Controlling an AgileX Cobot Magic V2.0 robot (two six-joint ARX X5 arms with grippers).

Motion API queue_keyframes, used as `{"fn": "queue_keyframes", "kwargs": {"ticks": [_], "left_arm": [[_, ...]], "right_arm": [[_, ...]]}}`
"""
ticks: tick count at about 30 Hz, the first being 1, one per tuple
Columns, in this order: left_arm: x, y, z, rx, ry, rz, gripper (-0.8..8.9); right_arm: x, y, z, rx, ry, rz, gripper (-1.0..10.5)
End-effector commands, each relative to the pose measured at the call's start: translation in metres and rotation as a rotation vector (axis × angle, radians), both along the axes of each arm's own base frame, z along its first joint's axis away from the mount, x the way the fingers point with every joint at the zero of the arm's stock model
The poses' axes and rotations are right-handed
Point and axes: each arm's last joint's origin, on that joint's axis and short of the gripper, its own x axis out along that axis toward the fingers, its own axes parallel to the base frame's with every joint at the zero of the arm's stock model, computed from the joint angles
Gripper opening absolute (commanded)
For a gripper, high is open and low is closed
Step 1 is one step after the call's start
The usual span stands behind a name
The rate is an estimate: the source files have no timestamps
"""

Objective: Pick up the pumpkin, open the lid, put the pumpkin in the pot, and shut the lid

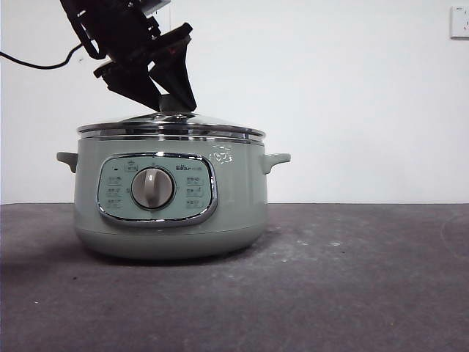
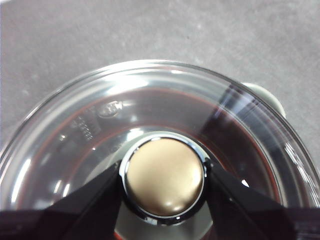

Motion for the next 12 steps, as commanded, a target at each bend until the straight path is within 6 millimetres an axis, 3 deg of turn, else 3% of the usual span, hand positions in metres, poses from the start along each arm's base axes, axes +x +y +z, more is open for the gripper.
{"fn": "queue_keyframes", "kwargs": {"ticks": [1, 12], "left_arm": [[0.0007, -0.0004, 0.0078, -0.011, -0.064, -0.020, -0.09], [0.0013, 0.0012, 0.0067, 0.027, -0.078, -0.021, -0.09]], "right_arm": [[0.0008, 0.0012, -0.0006, 0.006, 0.005, -0.002, 5.4], [0.0009, 0.0012, -0.0005, 0.007, 0.004, -0.002, 5.4]]}}
